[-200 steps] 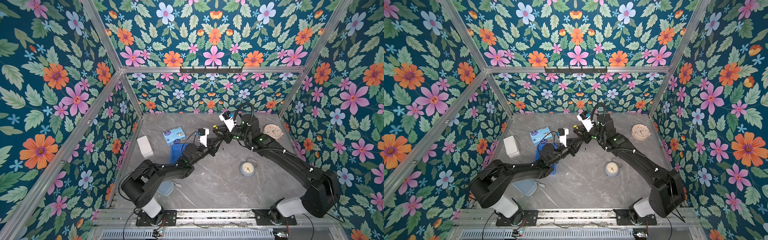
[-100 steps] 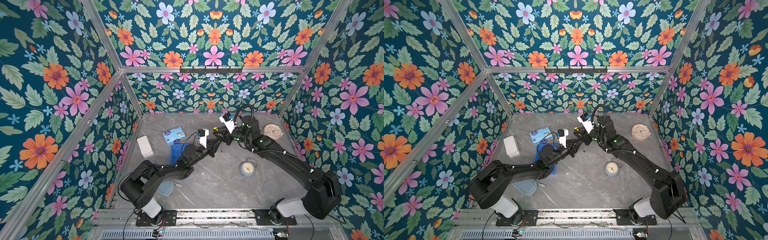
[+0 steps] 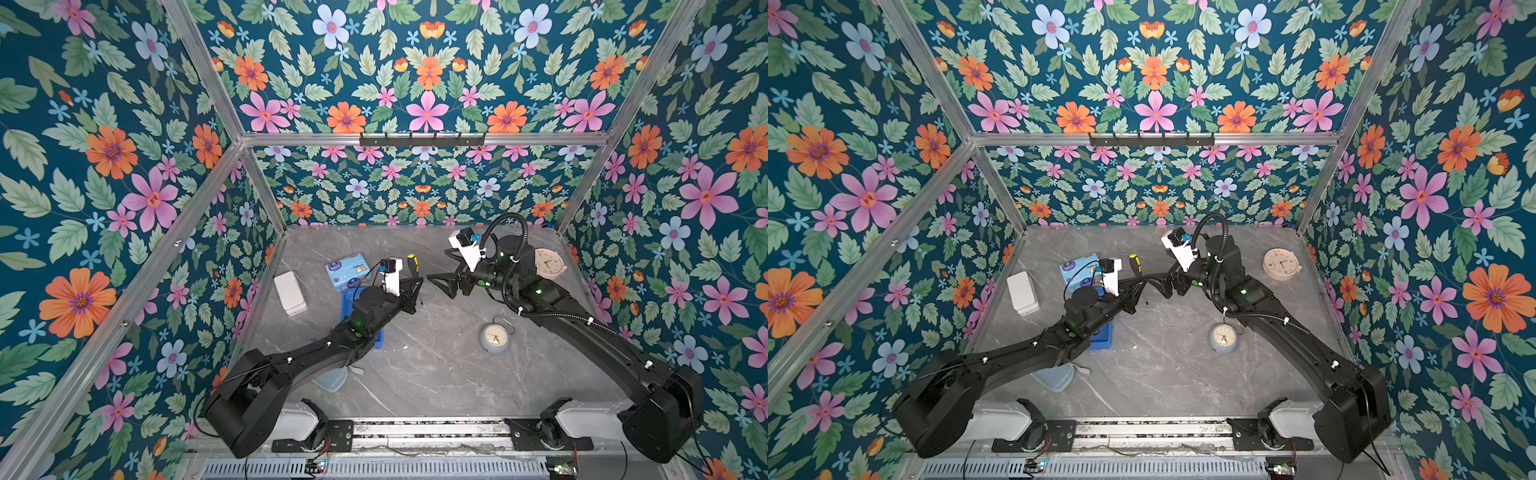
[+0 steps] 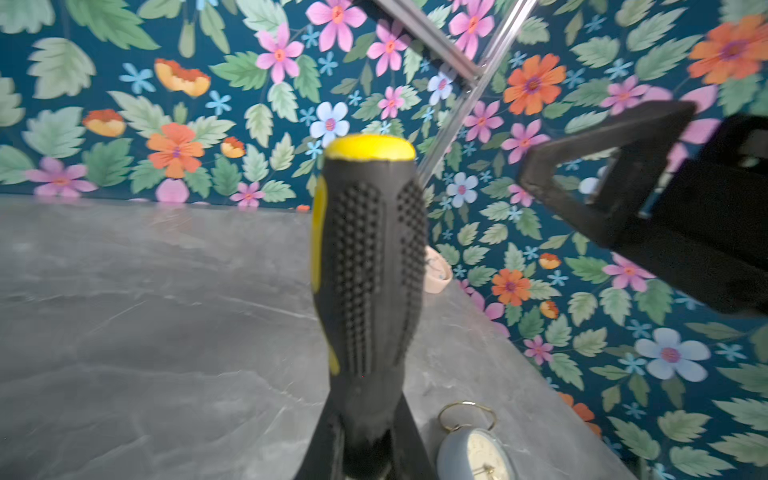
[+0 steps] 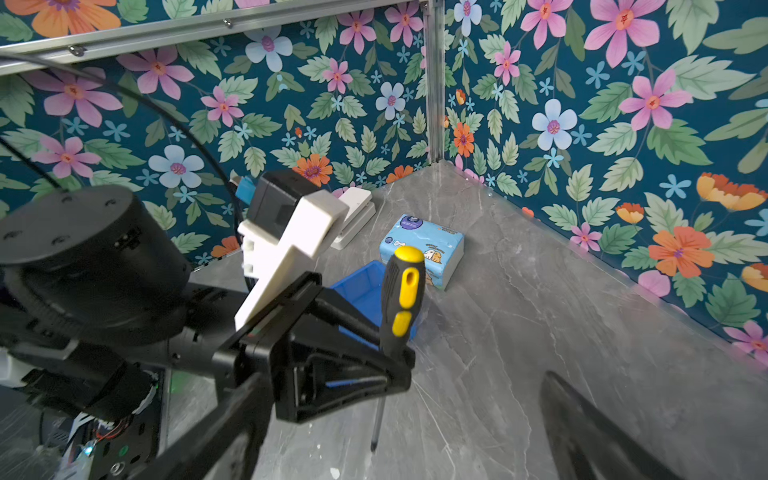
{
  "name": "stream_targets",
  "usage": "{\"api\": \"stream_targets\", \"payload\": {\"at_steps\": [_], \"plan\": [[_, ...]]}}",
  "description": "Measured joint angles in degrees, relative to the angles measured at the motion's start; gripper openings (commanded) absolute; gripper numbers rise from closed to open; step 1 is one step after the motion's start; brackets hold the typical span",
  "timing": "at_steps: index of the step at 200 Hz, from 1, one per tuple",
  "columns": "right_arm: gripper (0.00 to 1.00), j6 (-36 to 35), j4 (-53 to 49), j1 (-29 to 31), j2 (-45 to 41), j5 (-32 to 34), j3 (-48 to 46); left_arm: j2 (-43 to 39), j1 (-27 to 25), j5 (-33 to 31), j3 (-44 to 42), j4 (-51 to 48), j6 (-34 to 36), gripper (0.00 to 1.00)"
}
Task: Put the screwdriver in the bin
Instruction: 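Open the right gripper and pull it back while the left gripper holds the screwdriver, then lower the screwdriver into the blue bin with the left gripper and release it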
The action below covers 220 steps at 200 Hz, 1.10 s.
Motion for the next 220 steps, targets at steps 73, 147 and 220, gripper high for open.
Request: {"api": "stream_targets", "payload": {"at_steps": [73,147,220], "plan": [[0.99,-2.6,-2.3,3.0,-0.8,-0.3,-0.8,-9.4,7.0,-12.2,6.3,-37.4,4.6,0.0],[0.99,-5.9,-2.5,10.5,3.9,-0.5,1.9,0.8,16.5,-11.9,10.8,-57.1,0.1,0.0],[0.99,-10.5,-5.9,14.8,8.2,-0.4,4.1,14.4,19.7,-10.6,15.9,-62.2,1.9,0.0]]}}
